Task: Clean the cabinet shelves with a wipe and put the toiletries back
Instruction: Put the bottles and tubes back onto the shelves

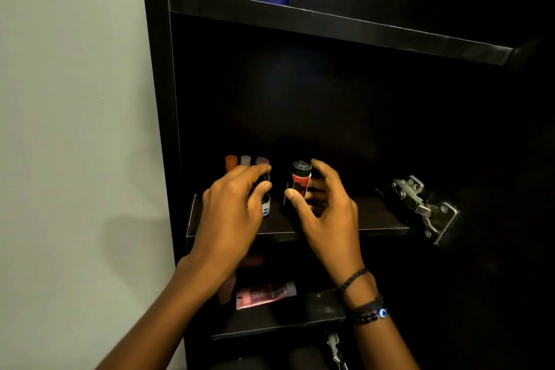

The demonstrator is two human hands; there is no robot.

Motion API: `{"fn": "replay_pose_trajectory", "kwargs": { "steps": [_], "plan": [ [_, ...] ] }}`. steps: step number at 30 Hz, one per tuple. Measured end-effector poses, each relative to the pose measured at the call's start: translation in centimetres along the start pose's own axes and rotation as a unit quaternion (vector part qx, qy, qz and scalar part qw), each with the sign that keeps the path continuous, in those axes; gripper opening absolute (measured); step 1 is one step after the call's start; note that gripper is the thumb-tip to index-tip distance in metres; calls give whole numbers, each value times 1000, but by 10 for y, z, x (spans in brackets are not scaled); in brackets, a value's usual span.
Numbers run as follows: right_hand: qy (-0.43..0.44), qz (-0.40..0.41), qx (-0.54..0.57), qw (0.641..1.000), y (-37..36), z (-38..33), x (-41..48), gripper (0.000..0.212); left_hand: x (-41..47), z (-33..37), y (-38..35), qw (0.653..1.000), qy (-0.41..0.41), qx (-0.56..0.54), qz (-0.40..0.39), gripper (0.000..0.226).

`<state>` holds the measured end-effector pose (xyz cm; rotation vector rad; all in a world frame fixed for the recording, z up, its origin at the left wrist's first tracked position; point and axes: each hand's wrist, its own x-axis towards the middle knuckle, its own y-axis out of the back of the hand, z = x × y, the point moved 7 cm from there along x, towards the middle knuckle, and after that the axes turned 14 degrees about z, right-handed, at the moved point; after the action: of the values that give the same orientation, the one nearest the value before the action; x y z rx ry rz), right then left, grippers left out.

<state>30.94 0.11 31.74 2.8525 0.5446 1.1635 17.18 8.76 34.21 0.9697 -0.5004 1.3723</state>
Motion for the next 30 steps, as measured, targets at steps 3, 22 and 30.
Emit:
{"fn": "replay_pose_trajectory", "kwargs": {
  "steps": [3, 22, 30],
  "plan": [
    [-14, -4, 3, 1000, -3, 6, -4, 54, -3, -1, -3, 1000, 3, 3, 3, 34],
    [6, 39, -75, 996, -6, 5, -18, 50, -30, -22, -1, 998, 24, -60, 28, 38],
    [10, 102, -127, 987, 4, -7, -49, 54, -53, -16, 18, 994, -1, -104, -20, 30]
  ]
}}
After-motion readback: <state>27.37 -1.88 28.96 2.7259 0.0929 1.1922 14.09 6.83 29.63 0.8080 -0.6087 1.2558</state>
